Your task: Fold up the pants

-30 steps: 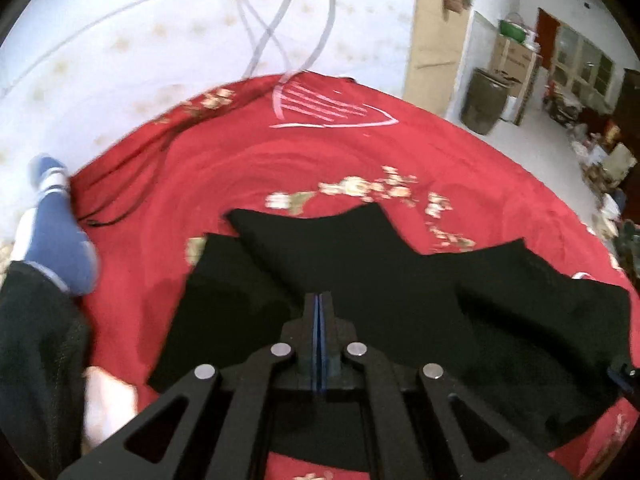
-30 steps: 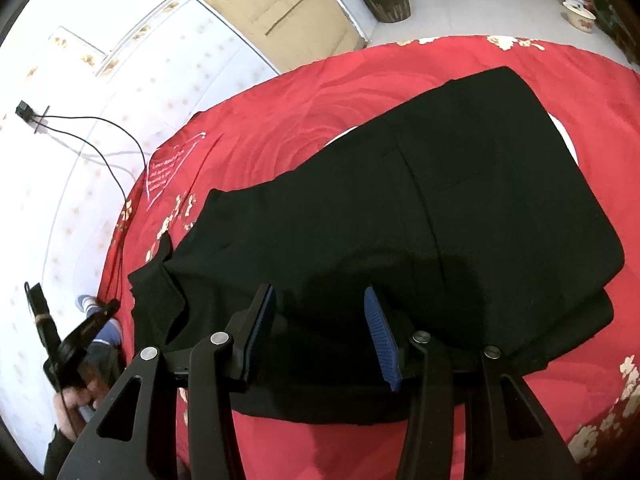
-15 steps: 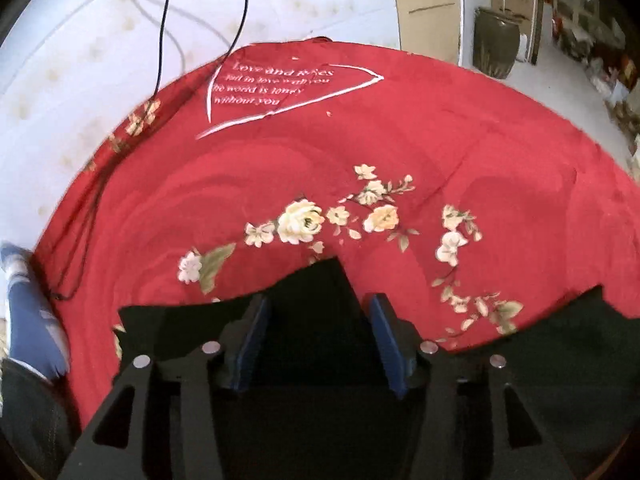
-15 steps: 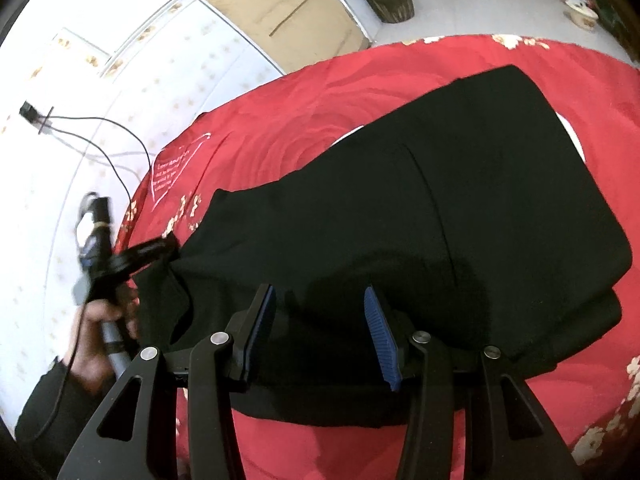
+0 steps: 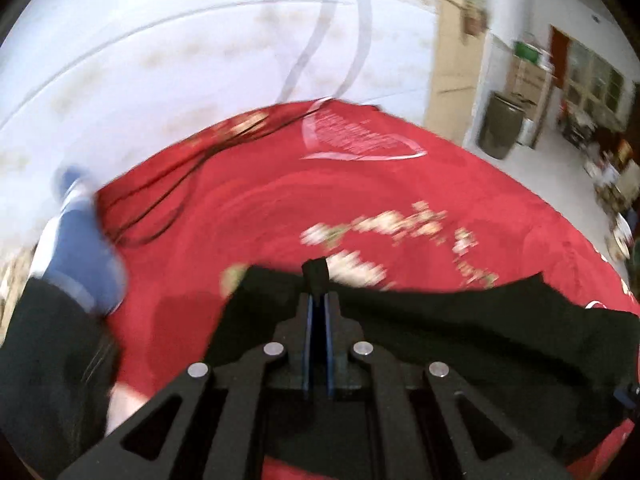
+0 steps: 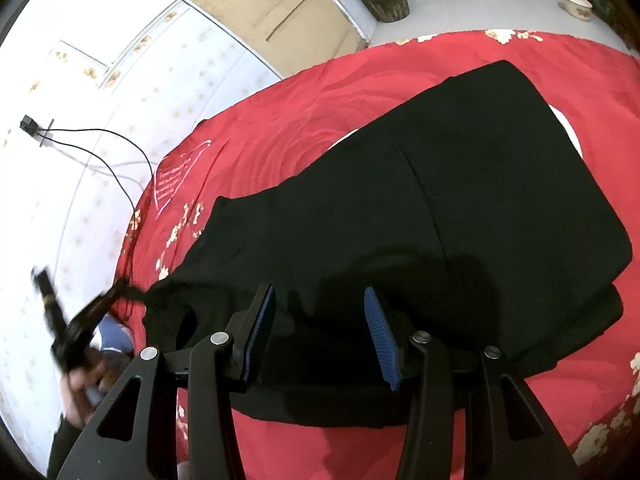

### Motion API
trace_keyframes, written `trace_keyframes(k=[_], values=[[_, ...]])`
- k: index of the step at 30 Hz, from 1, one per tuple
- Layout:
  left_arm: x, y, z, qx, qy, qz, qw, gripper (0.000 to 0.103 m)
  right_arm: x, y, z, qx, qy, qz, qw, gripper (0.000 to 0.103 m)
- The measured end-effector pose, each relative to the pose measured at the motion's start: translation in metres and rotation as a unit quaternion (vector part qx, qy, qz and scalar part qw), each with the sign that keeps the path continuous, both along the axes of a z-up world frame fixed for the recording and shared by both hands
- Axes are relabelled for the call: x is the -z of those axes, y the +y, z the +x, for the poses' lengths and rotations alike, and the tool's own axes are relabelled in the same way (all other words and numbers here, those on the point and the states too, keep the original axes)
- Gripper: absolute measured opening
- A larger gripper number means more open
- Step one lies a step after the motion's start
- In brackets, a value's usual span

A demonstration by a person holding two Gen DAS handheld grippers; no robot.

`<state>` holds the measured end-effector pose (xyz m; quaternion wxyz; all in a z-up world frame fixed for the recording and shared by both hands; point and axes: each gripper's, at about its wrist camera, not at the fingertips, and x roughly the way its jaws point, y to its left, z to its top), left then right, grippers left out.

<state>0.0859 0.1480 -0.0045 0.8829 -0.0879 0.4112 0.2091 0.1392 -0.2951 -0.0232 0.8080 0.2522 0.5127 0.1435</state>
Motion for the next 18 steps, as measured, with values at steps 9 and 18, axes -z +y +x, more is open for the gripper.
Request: trace_keyframes(k=[9,18], values=[[0.056,0.044,-0.041,-0.075,0.064,-0.070,0.9927,0.007,-0.004,0.006,-0.003,-0.009,-0.007,-0.023,1.000,0.047],[0.057,0.037,-0.044,-0.097,0.121,-0.008,0.9879,0.014,-0.006,0.010,-0.005,-0.020,0.019,-0.054,0.998,0.047]])
